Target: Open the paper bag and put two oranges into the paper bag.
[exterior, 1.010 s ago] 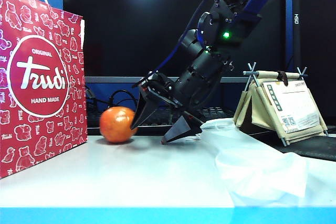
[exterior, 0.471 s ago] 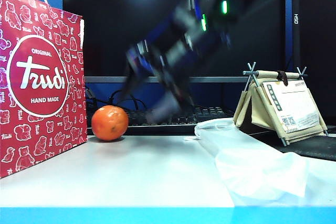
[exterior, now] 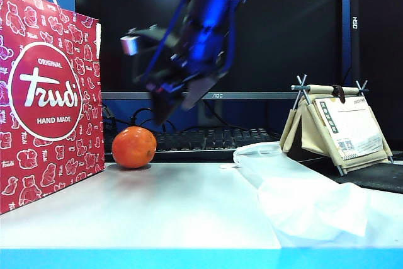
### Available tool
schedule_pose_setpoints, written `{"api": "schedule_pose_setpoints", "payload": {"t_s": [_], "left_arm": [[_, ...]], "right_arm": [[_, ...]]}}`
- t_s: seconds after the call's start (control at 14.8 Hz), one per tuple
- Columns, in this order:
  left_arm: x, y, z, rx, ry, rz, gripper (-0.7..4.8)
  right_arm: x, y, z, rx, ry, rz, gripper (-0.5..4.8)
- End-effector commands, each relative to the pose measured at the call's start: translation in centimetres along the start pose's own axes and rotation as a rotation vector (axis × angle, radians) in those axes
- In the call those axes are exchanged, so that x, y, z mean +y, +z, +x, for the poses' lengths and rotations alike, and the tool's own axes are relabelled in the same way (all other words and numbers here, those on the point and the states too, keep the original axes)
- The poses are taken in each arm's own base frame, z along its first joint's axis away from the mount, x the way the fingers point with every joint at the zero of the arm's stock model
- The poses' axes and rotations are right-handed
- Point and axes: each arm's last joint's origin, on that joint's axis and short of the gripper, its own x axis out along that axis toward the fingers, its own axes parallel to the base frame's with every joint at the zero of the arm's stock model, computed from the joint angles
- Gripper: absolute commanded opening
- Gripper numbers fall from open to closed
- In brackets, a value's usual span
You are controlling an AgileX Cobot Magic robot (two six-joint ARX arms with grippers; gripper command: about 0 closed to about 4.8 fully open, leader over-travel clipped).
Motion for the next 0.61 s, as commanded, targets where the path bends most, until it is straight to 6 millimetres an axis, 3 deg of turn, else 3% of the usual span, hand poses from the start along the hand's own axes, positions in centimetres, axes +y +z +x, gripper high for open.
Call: {"api": "schedule_pose_setpoints", "payload": {"t_s": [0.07, 0.34, 0.61], "left_arm": [[0.0, 0.0, -0.1, -0.004, -0.001, 0.005, -0.05], [0.0, 0.0, -0.1, -0.001, -0.003, 0.005, -0.05], [-0.1, -0.3, -0.1, 0.024, -0.007, -0.009, -0.05]], "right_arm": [[-1.0, 1.4, 0.4, -0.185, -0.018, 0.098, 4.79], [-0.7, 1.3, 1.5, -0.251, 0.146, 0.188, 4.79], [-0.5, 1.5, 3.0, -0.308, 0.149, 0.239, 4.79]]}}
